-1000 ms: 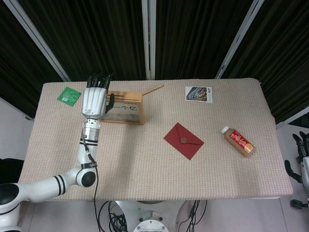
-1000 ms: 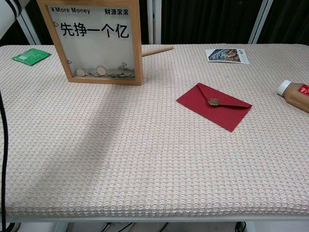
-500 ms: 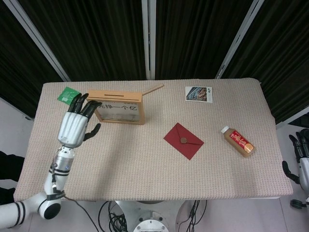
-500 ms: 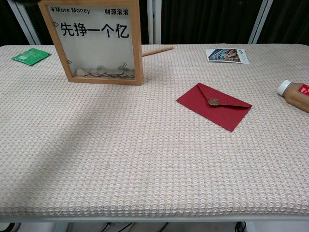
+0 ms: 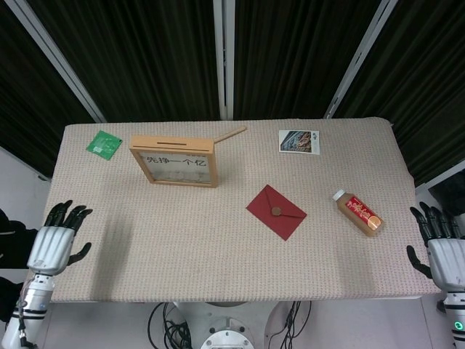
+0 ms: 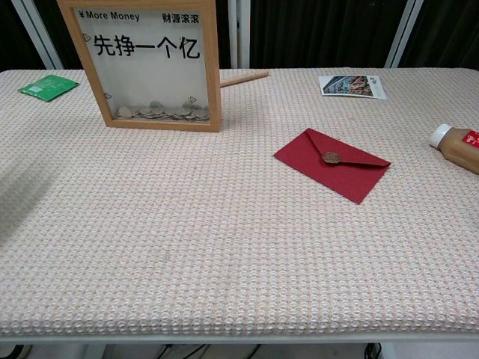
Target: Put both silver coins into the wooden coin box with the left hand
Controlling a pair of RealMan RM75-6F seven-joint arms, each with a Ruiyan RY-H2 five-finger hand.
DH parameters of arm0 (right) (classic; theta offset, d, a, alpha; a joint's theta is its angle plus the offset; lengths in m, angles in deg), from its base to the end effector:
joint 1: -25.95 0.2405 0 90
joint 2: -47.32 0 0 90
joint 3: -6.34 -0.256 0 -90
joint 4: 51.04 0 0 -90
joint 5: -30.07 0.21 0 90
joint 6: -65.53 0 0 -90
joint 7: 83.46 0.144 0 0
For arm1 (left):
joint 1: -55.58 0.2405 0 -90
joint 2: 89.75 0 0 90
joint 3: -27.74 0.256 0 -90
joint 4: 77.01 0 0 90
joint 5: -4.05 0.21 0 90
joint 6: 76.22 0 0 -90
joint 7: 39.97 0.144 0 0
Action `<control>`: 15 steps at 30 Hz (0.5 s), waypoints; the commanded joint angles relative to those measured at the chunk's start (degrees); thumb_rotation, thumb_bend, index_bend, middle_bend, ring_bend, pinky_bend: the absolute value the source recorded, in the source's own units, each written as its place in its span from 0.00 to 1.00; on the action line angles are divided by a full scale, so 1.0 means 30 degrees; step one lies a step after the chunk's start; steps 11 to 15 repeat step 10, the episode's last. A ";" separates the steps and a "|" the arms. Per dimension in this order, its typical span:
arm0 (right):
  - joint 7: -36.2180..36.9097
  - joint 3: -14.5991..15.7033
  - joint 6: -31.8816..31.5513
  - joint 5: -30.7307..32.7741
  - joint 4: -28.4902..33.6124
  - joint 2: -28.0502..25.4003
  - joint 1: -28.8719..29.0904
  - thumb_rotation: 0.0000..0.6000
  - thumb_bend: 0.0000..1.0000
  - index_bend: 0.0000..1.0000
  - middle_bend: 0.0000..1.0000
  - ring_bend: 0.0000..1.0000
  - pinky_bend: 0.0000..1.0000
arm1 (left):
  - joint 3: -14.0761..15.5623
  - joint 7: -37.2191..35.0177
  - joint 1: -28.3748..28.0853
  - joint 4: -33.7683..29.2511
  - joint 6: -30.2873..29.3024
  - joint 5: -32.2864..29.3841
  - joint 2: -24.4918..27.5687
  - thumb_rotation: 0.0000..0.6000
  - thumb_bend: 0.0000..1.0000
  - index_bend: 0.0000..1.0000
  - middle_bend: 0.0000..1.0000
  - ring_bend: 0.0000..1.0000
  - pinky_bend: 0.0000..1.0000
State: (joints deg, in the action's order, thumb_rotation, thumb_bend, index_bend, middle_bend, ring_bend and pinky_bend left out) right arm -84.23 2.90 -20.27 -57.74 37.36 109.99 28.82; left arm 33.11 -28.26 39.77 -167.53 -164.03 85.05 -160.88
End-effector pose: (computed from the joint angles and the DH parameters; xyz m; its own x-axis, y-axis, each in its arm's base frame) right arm -0.3265 -0.1730 0.1757 0.4930 0.0109 0.8700 -0.8700 -0.0039 0.4930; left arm -0.2897 0.2081 0.1141 0.5144 0.0208 0.8573 0.8535 -0.1100 -0.5094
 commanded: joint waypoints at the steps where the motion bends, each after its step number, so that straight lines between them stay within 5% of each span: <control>1: -0.0161 0.0005 0.0087 -0.0003 0.0115 0.0057 0.0081 1.00 0.35 0.00 0.00 0.00 0.00 | -0.0156 -0.0225 0.0511 0.0509 -0.0218 -0.0054 -0.0285 1.00 0.29 0.18 0.15 0.03 0.10; 15: -0.0349 0.0130 0.0113 -0.0170 0.0219 0.0169 0.0160 1.00 0.35 0.00 0.00 0.00 0.00 | -0.0673 -0.0272 0.0902 0.0504 -0.0293 0.0757 -0.0263 1.00 0.29 0.18 0.15 0.03 0.09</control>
